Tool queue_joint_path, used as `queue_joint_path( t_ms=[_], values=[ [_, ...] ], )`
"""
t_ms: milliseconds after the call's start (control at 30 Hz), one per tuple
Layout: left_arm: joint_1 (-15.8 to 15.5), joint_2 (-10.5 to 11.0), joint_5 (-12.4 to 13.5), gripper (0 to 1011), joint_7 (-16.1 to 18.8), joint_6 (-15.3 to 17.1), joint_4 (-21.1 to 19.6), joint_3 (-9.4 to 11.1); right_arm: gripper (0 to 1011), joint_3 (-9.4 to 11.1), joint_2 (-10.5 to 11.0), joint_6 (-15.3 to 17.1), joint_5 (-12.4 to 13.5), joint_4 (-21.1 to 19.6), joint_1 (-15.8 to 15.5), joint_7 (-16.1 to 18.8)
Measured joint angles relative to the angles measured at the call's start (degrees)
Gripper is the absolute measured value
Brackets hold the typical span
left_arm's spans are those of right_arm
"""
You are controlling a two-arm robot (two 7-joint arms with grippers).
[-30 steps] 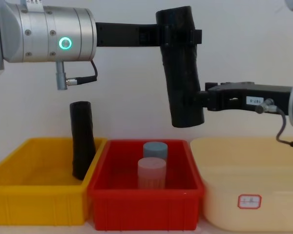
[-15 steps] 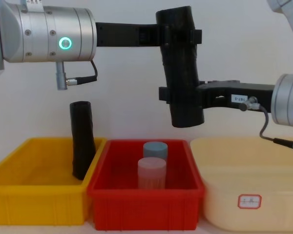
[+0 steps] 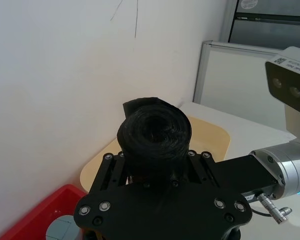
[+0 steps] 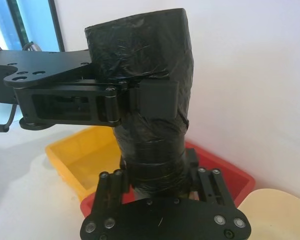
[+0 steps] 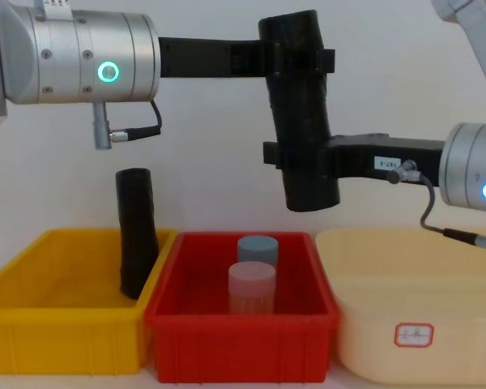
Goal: Pick up the garbage bag with the one hand and transfer it to the other hand.
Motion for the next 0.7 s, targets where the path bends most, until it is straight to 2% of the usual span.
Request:
queue_joint_path(
  t_ms=[167,300,400,433,500,567,633,700],
  values=[
    [0.0,0.0,0.0,448,0.0,0.0,0.0,0.0,538,-0.1,-0.1,-0.1,0.0,0.2,0.1,0.1],
    [0.0,0.0,0.0,452,0.0,0.0,0.0,0.0,529,-0.1,-0.1,-0.1,0.1,0.2,0.2,0.1],
    [0.0,0.0,0.0,536,0.0,0.0,0.0,0.0,529,-0.1,0.0,-0.2,0.2,0.2,0.1,0.0],
    [0.0,0.0,0.0,592,0.0,0.0,0.0,0.0,528,-0.1,0.0,-0.3,0.2,0.2,0.1,-0.1],
    [0.0,0.0,0.0,619,0.0,0.0,0.0,0.0,528,-0.1,0.0,-0.5,0.2,0.1,0.0,-0.2],
    [0.0,0.0,0.0,700,0.0,0.0,0.0,0.0,528,0.0,0.0,-0.6,0.3,0.1,-0.1,-0.5],
    [0.0,0.0,0.0,723,0.0,0.0,0.0,0.0,528,0.2,0.0,-0.7,0.4,0.0,-0.2,-0.8],
    [0.0,0.0,0.0,797,0.0,0.0,0.0,0.0,528,0.3,0.0,-0.8,0.4,-0.1,-0.4,-1.1]
  ],
)
